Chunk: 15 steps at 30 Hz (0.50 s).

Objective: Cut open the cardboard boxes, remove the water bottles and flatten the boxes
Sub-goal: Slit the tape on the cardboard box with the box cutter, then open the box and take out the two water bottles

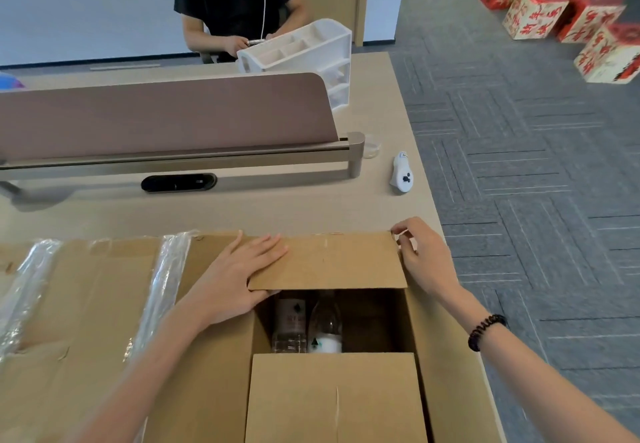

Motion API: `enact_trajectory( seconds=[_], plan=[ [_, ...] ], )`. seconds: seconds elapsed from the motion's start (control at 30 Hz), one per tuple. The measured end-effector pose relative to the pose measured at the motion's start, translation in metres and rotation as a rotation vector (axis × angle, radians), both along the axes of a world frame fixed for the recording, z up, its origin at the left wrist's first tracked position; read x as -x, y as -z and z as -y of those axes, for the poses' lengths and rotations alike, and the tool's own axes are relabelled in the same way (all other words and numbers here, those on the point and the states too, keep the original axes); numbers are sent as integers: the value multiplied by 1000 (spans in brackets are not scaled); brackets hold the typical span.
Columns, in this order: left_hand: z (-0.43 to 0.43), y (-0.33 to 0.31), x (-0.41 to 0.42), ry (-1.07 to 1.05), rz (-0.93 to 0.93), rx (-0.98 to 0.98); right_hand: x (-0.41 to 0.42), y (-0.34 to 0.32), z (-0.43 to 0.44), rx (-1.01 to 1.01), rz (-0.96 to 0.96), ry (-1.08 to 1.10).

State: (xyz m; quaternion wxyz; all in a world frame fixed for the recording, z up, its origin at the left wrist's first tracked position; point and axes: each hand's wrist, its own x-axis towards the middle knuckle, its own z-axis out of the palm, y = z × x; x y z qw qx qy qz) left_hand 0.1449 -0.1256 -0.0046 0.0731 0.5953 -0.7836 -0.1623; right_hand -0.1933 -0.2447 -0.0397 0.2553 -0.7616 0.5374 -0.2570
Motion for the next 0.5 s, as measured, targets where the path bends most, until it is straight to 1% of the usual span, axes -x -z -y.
enact_trajectory(
  seconds=[0.1, 0.17, 0.27, 0.4, 0.5],
  plan=[
    [5, -16, -4, -135, -155, 38, -3, -10, 6, -95, 76, 24],
    [12, -25, -7, -218, -257, 77, -3, -14, 10, -151, 96, 13],
    [26, -30, -6, -401, -421, 124, -1, -19, 13, -208, 100, 36],
    [53, -23, 5, -589, -493, 191, -8, -35, 7, -228, 189, 56],
    [68, -13, 16, -703, -539, 133, -14, -40, 4, -211, 238, 71]
  ],
)
